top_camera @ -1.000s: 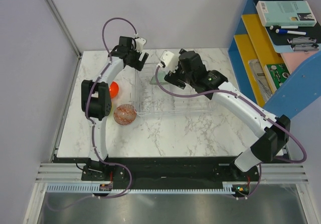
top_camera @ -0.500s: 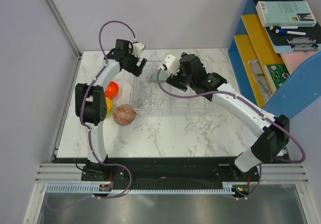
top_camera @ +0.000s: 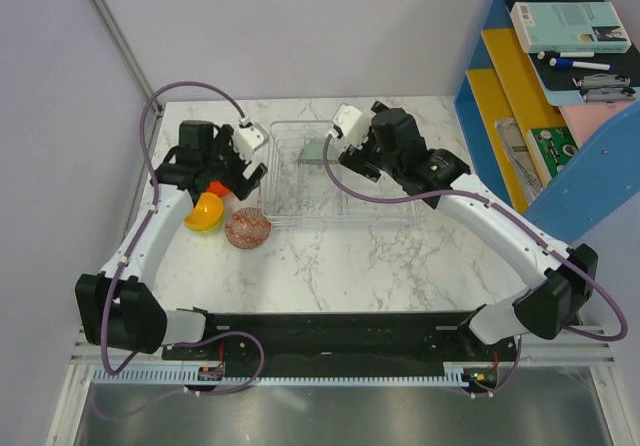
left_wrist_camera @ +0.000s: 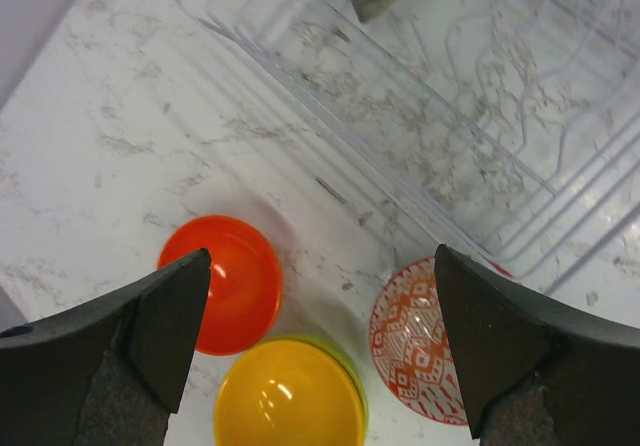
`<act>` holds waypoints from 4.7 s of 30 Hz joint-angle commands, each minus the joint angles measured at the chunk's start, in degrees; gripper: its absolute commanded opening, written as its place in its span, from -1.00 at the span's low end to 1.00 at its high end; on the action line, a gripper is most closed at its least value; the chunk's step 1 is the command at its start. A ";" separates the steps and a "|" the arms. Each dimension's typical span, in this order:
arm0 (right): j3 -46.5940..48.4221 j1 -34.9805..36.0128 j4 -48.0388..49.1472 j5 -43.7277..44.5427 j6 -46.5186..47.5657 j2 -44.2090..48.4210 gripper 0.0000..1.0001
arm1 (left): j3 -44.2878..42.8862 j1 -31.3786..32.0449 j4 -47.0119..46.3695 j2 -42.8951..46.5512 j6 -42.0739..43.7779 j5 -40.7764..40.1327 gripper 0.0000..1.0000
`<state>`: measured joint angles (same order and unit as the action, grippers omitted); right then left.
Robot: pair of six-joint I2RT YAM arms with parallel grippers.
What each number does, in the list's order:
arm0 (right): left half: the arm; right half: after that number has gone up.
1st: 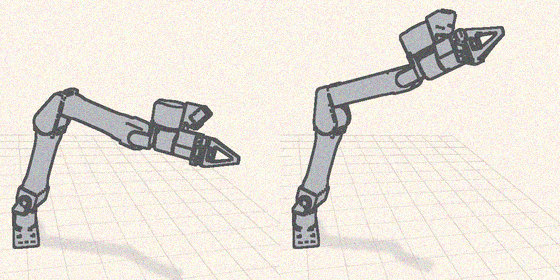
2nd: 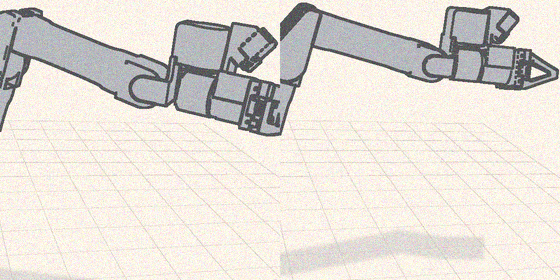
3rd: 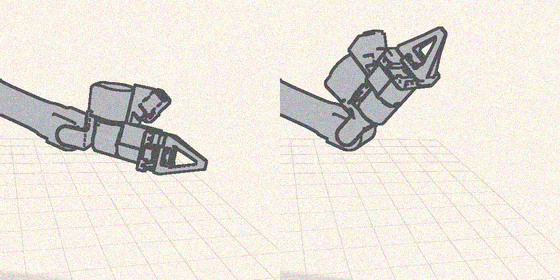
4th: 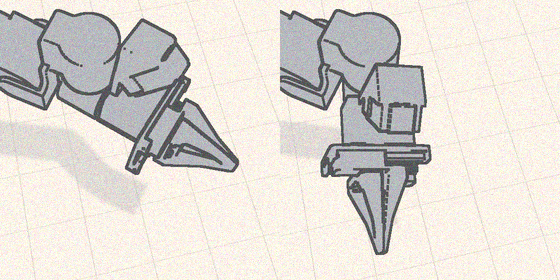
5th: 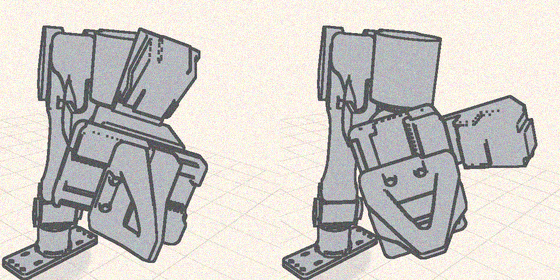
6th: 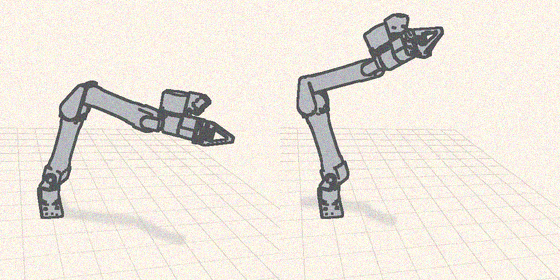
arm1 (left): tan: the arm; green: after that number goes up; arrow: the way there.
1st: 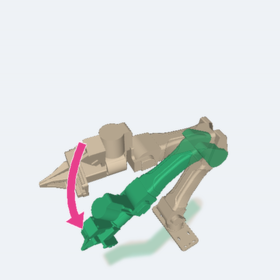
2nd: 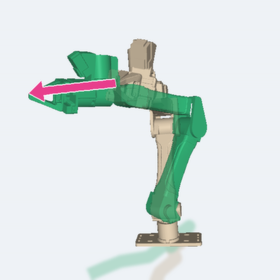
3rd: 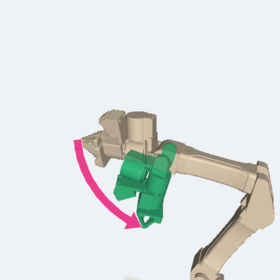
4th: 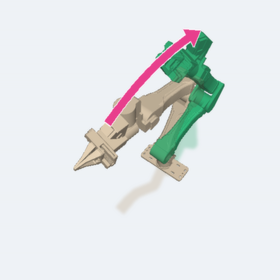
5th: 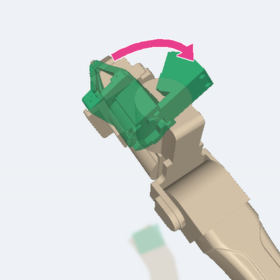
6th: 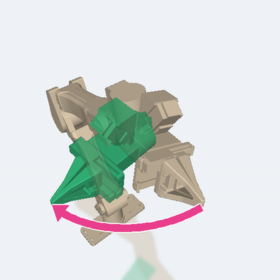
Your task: Load the bowls into the dish rack
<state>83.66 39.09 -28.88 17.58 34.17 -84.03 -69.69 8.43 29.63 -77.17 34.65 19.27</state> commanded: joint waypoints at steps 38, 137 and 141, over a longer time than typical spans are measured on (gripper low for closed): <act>0.19 -0.33 0.67 -2.73 -2.80 2.12 0.95 | 15.20 -5.70 -1.32 -12.56 23.88 5.52 0.73; -6.05 -14.04 52.96 -88.51 -81.10 -19.33 0.43 | 2.02 7.31 -26.73 0.00 -22.44 27.14 -0.96; -6.40 -13.95 54.11 -88.25 -81.64 -19.24 -0.15 | 2.37 7.66 -26.64 -0.26 -22.09 26.79 -0.96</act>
<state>77.73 25.06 19.62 -69.63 -46.00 -104.62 -66.61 15.35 7.07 -78.48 14.52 43.53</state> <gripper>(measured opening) 0.760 0.060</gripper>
